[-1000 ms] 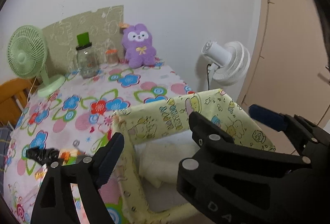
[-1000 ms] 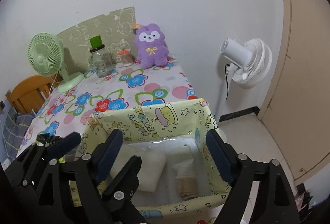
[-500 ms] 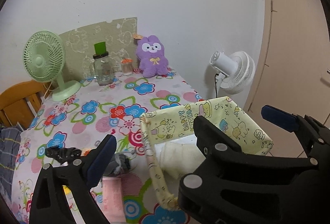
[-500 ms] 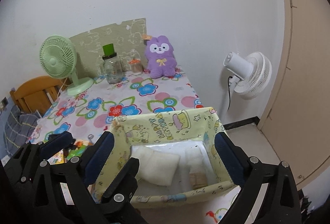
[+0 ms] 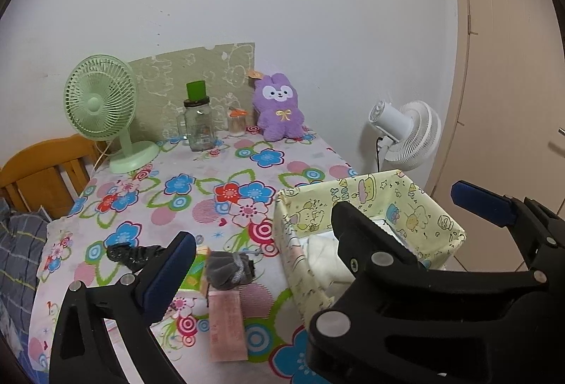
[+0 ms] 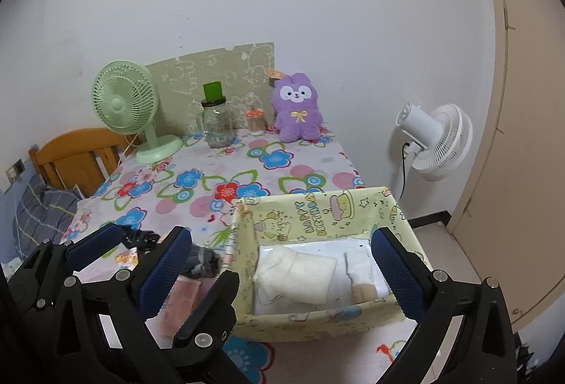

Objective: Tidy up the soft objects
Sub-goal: 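Withdraw the right tool and move toward the pink paper packet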

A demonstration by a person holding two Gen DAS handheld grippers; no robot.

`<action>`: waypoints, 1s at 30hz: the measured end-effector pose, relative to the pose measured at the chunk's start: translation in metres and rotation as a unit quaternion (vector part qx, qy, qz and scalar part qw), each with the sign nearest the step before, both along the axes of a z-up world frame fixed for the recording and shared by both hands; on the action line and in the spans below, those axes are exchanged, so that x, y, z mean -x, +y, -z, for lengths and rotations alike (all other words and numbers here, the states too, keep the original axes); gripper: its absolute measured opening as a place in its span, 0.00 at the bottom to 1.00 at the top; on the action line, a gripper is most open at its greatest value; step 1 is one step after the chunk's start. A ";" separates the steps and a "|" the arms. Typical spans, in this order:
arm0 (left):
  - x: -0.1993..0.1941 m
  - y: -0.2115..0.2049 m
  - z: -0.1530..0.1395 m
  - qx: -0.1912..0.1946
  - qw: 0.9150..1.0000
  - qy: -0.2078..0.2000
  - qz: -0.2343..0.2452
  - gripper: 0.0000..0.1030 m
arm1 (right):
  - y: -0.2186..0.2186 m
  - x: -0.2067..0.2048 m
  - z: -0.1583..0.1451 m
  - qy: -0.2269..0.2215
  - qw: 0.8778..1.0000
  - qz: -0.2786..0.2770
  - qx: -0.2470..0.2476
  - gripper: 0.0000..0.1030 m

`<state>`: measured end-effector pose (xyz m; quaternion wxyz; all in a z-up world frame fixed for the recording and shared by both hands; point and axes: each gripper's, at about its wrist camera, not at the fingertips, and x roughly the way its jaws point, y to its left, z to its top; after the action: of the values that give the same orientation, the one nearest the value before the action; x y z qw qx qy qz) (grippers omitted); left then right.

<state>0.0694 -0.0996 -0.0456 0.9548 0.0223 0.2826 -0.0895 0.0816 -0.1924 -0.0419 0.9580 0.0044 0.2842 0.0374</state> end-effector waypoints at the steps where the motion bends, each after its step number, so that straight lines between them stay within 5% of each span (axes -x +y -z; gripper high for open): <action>1: 0.002 0.002 0.000 0.001 1.000 -0.001 0.000 1.00 | 0.003 0.003 -0.001 -0.001 1.000 0.000 0.000 1.00; 30: 0.035 0.073 0.002 -0.001 0.999 -0.017 -0.038 0.98 | 0.076 0.029 0.002 -0.007 0.998 -0.054 -0.011 1.00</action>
<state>0.0345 -0.0266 -0.0477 0.9622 0.0139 0.2670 -0.0526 0.0528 -0.1165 -0.0443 0.9566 -0.0007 0.2766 0.0922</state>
